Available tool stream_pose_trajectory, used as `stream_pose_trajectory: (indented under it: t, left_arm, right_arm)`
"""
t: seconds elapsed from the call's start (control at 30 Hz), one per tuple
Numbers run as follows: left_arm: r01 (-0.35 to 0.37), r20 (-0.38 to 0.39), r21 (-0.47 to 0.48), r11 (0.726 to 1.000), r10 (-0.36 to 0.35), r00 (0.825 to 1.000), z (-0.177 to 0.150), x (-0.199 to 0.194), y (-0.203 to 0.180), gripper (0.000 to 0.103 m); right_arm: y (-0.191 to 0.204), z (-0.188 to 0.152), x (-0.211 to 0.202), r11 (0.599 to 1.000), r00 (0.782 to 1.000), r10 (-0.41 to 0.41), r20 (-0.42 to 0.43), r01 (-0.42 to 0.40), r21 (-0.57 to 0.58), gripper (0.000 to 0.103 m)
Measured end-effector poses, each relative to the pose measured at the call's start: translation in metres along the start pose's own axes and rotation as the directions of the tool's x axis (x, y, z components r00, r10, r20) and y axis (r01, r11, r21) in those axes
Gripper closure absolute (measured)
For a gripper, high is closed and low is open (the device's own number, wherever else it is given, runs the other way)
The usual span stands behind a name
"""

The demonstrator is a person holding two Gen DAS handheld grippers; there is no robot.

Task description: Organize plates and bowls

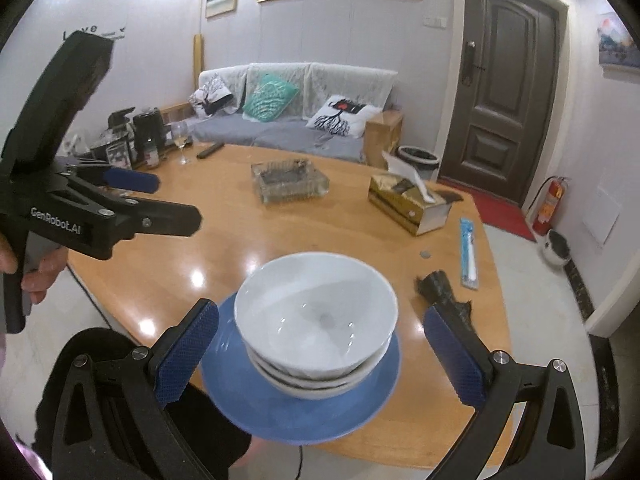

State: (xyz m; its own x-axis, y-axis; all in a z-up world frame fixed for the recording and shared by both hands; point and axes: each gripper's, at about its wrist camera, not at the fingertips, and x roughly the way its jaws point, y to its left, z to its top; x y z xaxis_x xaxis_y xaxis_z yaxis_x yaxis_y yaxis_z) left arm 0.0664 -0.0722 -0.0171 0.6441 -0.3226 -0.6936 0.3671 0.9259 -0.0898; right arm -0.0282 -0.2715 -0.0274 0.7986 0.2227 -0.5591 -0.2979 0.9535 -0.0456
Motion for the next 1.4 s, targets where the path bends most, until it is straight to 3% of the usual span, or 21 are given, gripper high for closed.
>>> stream_pose_trajectory:
  t: [0.4, 0.63, 0.9, 1.17, 1.4]
  left_arm:
    - [-0.142, 0.109, -0.028, 0.990, 0.144, 0.984, -0.008, -0.025, 0.020, 0.000]
    - [-0.177, 0.172, -0.064, 0.982, 0.185, 0.967, -0.012, -0.042, 0.032, 0.000]
    - [-0.223, 0.281, -0.100, 0.970, 0.242, 0.929, -0.015, -0.067, 0.038, 0.000]
    - [-0.277, 0.389, -0.123, 0.953, 0.303, 0.870, -0.017, -0.088, 0.040, 0.000]
    - [-0.282, 0.417, -0.134, 0.950, 0.312, 0.854, -0.017, -0.095, 0.043, 0.000]
  right_arm:
    - [0.012, 0.020, -0.005, 1.000, 0.998, -0.025, 0.054, 0.026, -0.012, 0.001]
    - [0.014, 0.033, -0.008, 1.000, 0.996, -0.029, 0.085, 0.028, 0.003, 0.001]
    - [0.017, 0.045, -0.024, 0.999, 0.985, -0.053, 0.161, 0.052, 0.008, 0.001]
    - [0.018, 0.052, -0.039, 0.997, 0.964, -0.075, 0.253, 0.071, 0.026, 0.001]
    - [0.019, 0.056, -0.043, 0.996, 0.954, -0.090, 0.286, 0.085, 0.031, 0.001]
